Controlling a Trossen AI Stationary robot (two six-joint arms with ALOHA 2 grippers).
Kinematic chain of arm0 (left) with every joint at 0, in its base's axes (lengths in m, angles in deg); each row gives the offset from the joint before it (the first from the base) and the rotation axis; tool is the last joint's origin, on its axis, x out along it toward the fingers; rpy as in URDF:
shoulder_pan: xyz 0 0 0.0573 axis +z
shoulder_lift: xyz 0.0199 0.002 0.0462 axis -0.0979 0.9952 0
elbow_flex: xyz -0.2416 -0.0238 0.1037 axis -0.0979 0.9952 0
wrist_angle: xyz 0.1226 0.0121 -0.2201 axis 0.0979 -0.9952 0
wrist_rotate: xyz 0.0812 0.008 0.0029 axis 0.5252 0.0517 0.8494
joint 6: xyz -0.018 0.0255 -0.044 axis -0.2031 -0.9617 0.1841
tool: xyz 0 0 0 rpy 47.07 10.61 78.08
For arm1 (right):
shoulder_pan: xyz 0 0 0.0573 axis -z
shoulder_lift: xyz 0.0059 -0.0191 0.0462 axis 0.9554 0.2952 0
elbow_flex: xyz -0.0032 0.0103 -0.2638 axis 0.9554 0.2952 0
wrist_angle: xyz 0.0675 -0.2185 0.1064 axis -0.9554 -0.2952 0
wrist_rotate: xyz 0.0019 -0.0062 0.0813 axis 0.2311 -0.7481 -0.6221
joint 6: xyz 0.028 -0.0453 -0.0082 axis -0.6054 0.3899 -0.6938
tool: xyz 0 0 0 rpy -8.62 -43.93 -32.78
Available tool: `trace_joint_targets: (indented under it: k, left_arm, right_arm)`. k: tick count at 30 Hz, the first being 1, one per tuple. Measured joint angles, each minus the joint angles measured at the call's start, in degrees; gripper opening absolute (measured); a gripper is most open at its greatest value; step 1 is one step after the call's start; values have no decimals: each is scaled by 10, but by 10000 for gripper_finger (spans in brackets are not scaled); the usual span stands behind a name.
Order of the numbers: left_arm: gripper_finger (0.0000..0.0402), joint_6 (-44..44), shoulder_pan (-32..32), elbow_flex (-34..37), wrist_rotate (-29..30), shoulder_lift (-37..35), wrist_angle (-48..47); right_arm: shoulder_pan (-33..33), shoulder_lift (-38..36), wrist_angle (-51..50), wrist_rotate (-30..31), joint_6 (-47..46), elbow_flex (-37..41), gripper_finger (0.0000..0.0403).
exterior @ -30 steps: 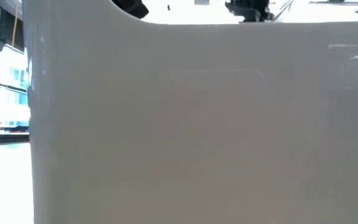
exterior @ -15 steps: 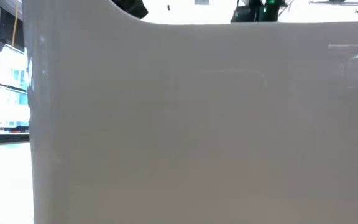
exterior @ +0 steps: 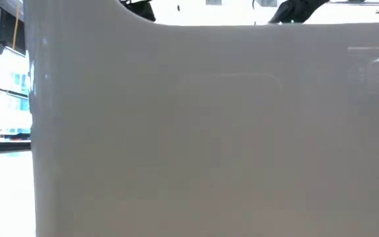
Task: Sort & place blocks by color
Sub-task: Put the blue game piece into the top white bin
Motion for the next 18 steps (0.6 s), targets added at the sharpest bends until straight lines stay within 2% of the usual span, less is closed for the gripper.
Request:
trace_joint_targets:
  k: [18]
  left_arm:
    - [202, -26, 33, 0, -3, 0, 0]
  right_arm:
    - [3, 0, 66, 3, -15, 82, 210]
